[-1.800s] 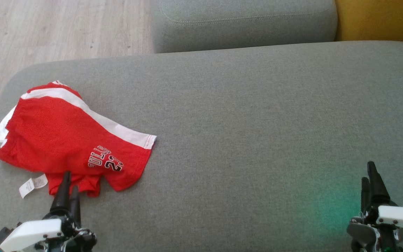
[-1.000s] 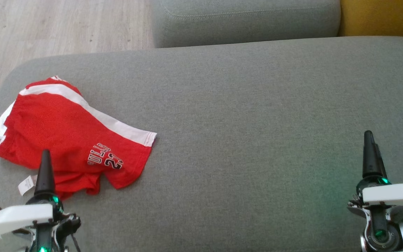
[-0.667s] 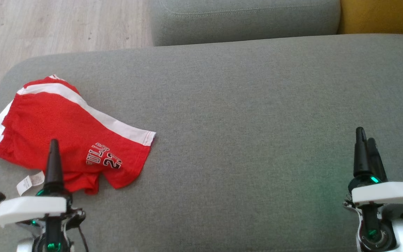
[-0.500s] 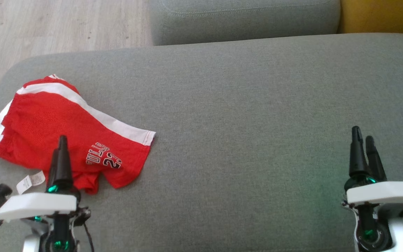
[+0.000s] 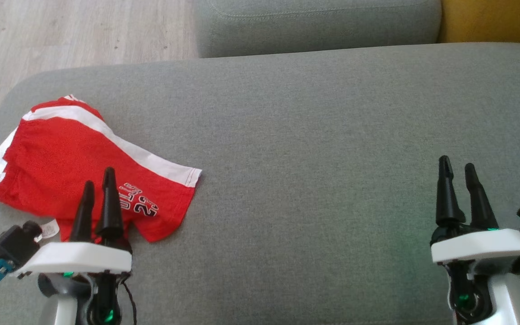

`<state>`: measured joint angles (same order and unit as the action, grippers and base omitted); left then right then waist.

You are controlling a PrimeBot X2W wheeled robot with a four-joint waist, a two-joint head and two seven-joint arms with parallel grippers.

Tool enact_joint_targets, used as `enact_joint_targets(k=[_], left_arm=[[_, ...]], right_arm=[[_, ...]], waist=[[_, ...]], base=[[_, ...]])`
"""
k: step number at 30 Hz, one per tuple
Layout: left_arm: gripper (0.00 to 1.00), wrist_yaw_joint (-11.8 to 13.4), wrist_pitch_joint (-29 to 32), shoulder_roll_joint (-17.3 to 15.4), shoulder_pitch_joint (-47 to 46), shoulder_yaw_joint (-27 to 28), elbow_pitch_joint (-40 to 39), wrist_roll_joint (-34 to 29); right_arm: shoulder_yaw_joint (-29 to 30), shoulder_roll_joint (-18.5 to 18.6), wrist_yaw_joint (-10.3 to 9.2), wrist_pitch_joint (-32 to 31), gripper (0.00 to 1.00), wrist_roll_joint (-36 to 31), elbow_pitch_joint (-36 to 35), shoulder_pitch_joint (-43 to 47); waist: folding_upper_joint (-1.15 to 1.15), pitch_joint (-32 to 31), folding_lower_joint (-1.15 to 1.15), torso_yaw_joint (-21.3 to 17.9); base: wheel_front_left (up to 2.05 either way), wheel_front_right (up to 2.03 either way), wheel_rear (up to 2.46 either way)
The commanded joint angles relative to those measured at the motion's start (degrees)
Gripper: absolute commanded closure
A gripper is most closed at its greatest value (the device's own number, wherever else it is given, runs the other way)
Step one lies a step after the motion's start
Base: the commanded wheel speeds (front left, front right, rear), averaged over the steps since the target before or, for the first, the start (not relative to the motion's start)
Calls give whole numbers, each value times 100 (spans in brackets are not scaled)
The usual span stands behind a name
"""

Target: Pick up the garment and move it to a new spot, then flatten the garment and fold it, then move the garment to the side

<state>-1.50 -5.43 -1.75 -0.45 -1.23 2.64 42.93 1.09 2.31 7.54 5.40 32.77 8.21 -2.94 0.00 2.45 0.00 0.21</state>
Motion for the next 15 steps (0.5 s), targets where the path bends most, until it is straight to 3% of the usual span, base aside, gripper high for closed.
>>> enact_joint_targets(k=[1,15], left_arm=[[0,35,-82,-81,-176,73,-274,-221],[0,248,-304,-172,-127,-361,-436,-1586]], right_arm=[[-116,39,-3,91,0,-235,-257,-270],[-306,43,-4,311,0,-1273,-350,-249]], waist=[[0,-1,0,4],[0,1,0,16]], base=[[0,0,0],[0,0,0]])
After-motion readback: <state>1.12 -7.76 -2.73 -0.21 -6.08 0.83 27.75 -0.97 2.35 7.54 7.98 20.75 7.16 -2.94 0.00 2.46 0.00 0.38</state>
